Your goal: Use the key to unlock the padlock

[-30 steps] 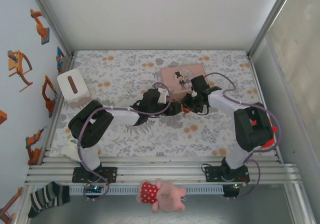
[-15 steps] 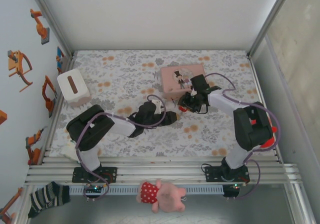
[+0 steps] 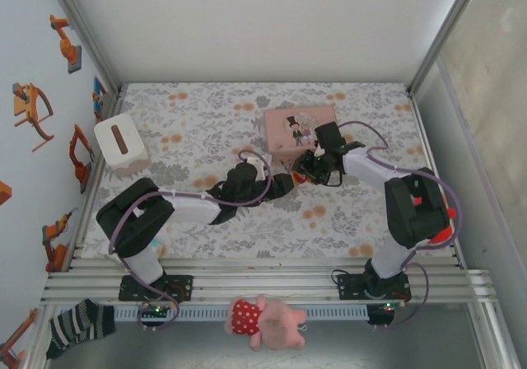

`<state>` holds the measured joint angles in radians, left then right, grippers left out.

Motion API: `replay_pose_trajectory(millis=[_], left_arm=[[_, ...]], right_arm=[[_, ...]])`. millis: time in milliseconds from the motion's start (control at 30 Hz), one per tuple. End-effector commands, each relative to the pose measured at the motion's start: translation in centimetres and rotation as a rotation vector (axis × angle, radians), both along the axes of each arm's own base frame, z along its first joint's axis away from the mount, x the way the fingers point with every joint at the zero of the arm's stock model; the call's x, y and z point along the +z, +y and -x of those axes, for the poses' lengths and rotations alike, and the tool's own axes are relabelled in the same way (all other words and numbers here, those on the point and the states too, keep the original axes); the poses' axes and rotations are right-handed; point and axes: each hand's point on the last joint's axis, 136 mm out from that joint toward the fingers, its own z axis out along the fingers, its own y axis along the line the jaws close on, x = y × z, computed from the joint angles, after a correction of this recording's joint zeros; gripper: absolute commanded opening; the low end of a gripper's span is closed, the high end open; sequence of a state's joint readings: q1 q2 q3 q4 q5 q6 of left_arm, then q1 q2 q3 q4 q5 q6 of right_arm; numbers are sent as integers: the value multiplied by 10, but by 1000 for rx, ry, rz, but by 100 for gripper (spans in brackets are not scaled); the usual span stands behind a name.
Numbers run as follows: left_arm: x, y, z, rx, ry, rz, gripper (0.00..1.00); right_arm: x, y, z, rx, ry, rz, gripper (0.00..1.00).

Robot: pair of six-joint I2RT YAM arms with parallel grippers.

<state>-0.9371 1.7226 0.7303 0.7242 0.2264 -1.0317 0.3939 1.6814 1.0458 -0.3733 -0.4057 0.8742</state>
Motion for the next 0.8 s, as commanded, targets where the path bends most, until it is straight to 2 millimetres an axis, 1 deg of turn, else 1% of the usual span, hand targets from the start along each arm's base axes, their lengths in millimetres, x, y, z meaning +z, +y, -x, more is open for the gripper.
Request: replay_pose_trajectory(millis=[0, 67, 200, 300, 433, 600, 667, 767], left_arm=[[-4, -9, -2, 19, 36, -4, 54], [-6, -14, -3, 16, 36, -11, 55], [-17, -21, -5, 14, 38, -25, 56], [-17, -25, -6, 9, 22, -16, 56], [-14, -31, -8, -2, -9, -25, 57], [-17, -40, -9, -13, 4, -11, 58], [-18, -39, -9, -3, 3, -12, 59], [-22, -33, -12, 36, 12, -16, 61]], right_arm=[[31, 17, -20, 15, -104, -110, 32], [29, 19, -19, 17, -101, -125, 32], [23, 18, -15, 19, -89, -152, 32], [20, 17, -13, 20, -75, -172, 32], [24, 18, -11, 26, -75, -184, 32], [32, 16, -12, 12, -93, -196, 33], [35, 15, -13, 10, -96, -203, 33], [36, 14, -12, 7, -98, -204, 33]])
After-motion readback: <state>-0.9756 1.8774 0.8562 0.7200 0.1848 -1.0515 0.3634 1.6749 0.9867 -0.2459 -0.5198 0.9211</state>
